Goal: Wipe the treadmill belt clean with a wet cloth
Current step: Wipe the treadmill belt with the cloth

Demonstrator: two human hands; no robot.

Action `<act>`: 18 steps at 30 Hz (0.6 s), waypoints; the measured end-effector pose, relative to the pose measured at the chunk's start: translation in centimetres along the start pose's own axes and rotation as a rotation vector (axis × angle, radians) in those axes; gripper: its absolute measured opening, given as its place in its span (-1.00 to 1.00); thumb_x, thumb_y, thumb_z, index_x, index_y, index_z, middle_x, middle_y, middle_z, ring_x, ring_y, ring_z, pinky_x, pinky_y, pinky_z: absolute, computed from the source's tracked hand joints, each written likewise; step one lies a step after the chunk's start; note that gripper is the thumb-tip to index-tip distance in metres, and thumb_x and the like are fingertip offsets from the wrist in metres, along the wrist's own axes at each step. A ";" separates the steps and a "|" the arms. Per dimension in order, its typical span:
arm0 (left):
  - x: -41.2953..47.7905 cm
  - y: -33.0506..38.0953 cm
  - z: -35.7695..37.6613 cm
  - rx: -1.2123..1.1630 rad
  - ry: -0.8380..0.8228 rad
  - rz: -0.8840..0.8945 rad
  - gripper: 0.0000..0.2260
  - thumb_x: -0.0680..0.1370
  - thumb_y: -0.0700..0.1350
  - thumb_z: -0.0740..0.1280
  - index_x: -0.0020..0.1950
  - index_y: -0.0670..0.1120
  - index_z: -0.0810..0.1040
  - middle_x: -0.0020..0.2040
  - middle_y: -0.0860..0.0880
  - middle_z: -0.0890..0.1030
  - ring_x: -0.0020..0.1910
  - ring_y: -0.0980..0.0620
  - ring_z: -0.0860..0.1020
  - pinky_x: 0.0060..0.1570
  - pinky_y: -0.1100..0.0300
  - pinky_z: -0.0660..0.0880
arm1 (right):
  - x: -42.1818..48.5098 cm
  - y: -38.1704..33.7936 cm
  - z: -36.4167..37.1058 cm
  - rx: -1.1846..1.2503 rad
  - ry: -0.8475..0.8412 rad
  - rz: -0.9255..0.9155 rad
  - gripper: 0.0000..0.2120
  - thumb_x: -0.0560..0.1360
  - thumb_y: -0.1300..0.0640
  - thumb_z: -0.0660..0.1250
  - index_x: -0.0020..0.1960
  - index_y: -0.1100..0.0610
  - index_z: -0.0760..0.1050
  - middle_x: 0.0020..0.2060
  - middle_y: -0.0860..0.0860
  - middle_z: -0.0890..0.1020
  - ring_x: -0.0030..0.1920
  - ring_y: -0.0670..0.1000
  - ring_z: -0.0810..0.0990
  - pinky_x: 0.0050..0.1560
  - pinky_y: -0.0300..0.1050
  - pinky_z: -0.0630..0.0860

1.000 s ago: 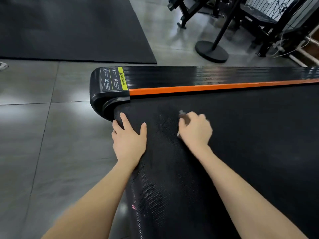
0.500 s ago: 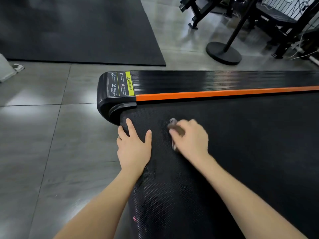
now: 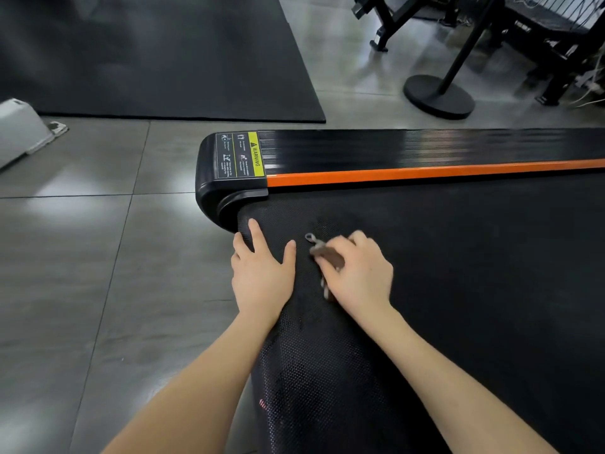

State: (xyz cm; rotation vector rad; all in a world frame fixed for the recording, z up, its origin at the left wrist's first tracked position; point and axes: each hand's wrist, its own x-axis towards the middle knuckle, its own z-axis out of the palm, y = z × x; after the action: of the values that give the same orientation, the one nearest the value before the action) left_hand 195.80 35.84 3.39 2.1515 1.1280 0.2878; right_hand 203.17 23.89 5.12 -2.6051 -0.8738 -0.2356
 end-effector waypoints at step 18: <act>0.1 -0.3 0.1 -0.010 0.001 0.008 -0.30 0.54 0.27 0.11 0.56 0.03 -0.10 0.52 -0.13 0.05 0.39 -0.19 0.24 0.18 -0.10 0.38 | 10.2 7.9 -1.0 -0.032 0.144 0.522 -0.32 0.44 -0.27 0.30 0.43 -0.01 0.18 0.27 0.20 0.36 0.21 0.24 0.40 0.12 0.16 0.39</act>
State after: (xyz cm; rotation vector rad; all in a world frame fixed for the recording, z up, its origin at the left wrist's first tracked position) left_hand 195.68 35.98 3.08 2.1473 1.1165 0.2978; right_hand 216.01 23.20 6.43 -2.6942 -0.1269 -0.2846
